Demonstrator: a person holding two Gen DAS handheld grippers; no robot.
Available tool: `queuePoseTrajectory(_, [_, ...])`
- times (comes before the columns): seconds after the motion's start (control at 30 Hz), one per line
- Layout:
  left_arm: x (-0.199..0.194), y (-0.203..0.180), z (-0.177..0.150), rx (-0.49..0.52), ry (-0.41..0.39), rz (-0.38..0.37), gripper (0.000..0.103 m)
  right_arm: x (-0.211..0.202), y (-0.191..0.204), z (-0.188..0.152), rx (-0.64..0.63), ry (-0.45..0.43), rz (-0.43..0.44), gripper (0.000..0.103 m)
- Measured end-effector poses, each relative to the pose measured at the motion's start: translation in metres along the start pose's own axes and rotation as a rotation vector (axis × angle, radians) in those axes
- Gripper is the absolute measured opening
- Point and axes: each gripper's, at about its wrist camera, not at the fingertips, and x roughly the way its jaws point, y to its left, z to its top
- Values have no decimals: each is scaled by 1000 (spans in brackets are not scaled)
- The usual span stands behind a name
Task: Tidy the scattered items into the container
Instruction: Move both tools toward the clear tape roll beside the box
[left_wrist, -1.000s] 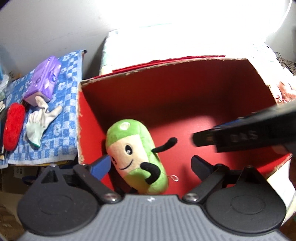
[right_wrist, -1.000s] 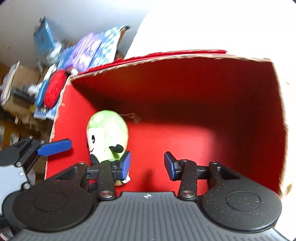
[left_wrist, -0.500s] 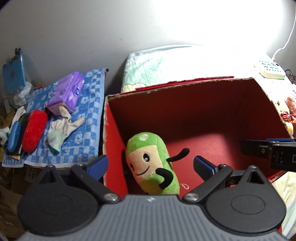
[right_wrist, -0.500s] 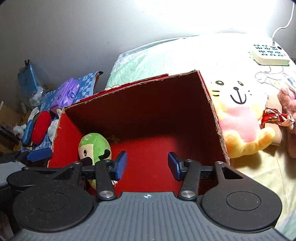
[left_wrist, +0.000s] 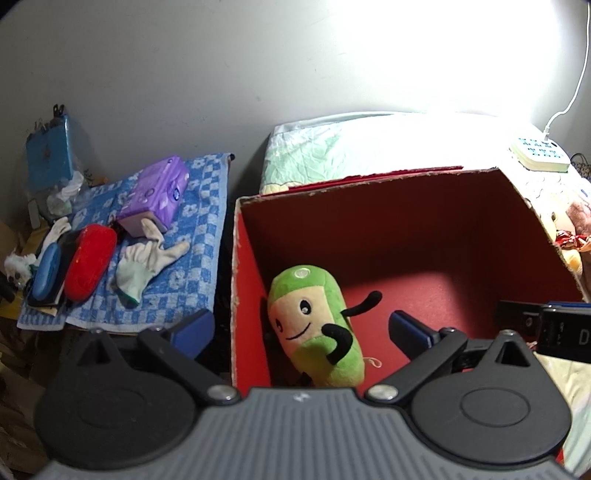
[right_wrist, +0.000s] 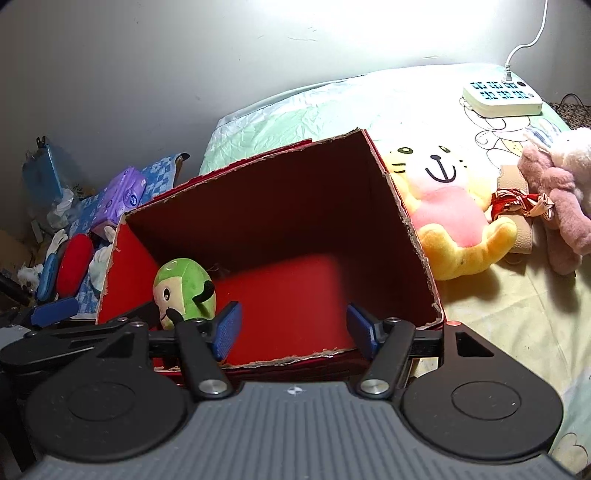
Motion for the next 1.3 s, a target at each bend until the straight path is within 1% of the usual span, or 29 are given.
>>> queuePoseTrajectory(0.13, [-17, 6, -7, -30, -25, -6, 102, -10, 2, -7, 10, -29, -2, 66])
queuePoseTrajectory(0.23, [-25, 14, -14, -57, -18, -23, 102, -19, 8, -14, -2, -47, -17, 66])
queuePoseTrajectory(0.3, [-32, 19, -21, -58, -24, -26, 102, -25, 11, -21, 14, -42, 16, 66])
queuePoseTrajectory(0.37, [-41, 24, -28, -61, -43, -34, 102, -32, 16, -29, 16, -48, 27, 66])
queuePoseTrajectory(0.43, [-49, 29, -36, -56, -55, -48, 102, -37, 22, -38, 5, -64, 24, 66])
queuePoseTrajectory(0.5, [-56, 34, -46, -46, -67, -45, 102, -42, 26, -48, 6, -76, 25, 66])
queuePoseTrajectory(0.6, [-60, 41, -67, -15, -77, -61, 102, -46, 28, -64, 35, -77, 44, 66])
queuePoseTrajectory(0.7, [-52, 48, -95, 2, -44, -121, 102, -46, 29, -85, 30, -79, 34, 65])
queuePoseTrajectory(0.77, [-40, 50, -115, 10, -3, -154, 101, -43, 29, -100, 25, -71, 3, 57])
queuePoseTrajectory(0.8, [-36, 52, -124, 11, 16, -161, 100, -40, 28, -106, 30, -59, -7, 55])
queuePoseTrajectory(0.87, [-31, 54, -136, 8, 40, -161, 98, -34, 25, -117, 49, -26, -1, 50])
queuePoseTrajectory(0.97, [-26, 57, -144, -14, 65, -166, 96, -29, 24, -126, 53, 2, 10, 49])
queuePoseTrajectory(1.1, [-17, 55, -140, -55, 89, -173, 95, -20, 31, -126, -6, 8, 7, 48])
queuePoseTrajectory(1.17, [-12, 51, -137, -58, 95, -180, 94, -16, 33, -124, -24, 8, 14, 47])
queuePoseTrajectory(1.2, [-9, 49, -136, -57, 97, -181, 89, -13, 32, -124, -29, 9, 20, 47])
queuePoseTrajectory(1.23, [-6, 47, -135, -56, 104, -181, 82, -10, 32, -123, -30, 14, 26, 46])
queuePoseTrajectory(1.3, [2, 45, -134, -64, 130, -188, 73, -4, 30, -121, -33, 28, 42, 43])
